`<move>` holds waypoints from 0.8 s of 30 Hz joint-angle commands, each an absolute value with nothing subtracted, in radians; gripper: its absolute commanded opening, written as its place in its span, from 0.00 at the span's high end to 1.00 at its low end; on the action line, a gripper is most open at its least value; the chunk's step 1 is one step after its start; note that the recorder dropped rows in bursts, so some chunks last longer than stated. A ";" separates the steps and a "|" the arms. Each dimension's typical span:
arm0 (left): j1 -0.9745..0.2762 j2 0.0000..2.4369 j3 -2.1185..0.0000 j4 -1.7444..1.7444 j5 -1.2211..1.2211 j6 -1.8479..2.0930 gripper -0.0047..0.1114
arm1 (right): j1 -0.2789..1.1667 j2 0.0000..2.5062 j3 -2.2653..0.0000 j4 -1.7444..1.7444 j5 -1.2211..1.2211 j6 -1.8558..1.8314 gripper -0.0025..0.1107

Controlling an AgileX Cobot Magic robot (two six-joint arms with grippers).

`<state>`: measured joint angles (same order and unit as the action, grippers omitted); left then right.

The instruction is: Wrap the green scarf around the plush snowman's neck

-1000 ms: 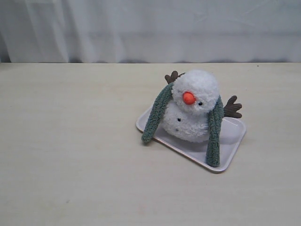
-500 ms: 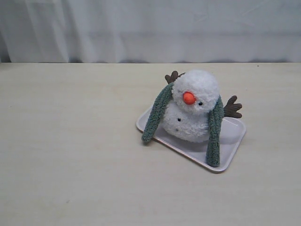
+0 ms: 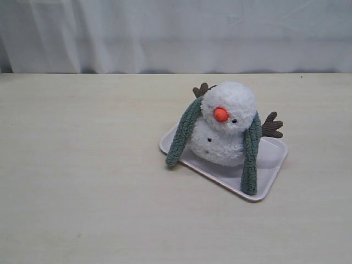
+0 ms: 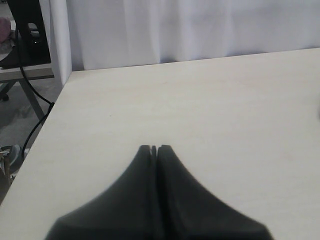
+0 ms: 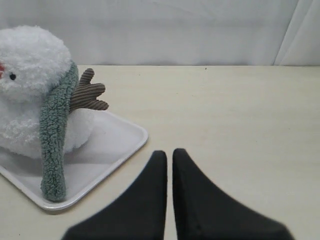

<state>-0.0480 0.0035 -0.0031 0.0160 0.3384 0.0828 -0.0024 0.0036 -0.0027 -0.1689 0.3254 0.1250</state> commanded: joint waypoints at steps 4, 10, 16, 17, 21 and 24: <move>-0.045 0.000 0.000 0.015 0.324 0.078 0.96 | -0.008 0.000 0.000 -0.167 0.339 0.147 0.94; -0.045 0.000 0.000 0.015 0.324 0.078 0.96 | -0.008 0.000 0.000 -0.165 0.343 0.155 0.94; -0.045 0.000 0.000 0.015 0.324 0.078 0.96 | -0.008 0.000 0.000 -0.165 0.343 0.157 0.94; -0.045 0.000 0.000 0.015 0.324 0.078 0.96 | -0.008 0.000 0.000 -0.165 0.343 0.157 0.94; -0.045 0.000 0.000 0.015 0.324 0.078 0.96 | -0.008 0.000 0.000 -0.165 0.343 0.157 0.94; -0.045 0.000 0.000 0.015 0.324 0.078 0.96 | -0.008 0.000 0.000 -0.165 0.343 0.157 0.94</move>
<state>-0.0480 0.0035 -0.0031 0.0160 0.3384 0.0828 -0.0024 0.0036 -0.0027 -0.1670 0.3393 0.1503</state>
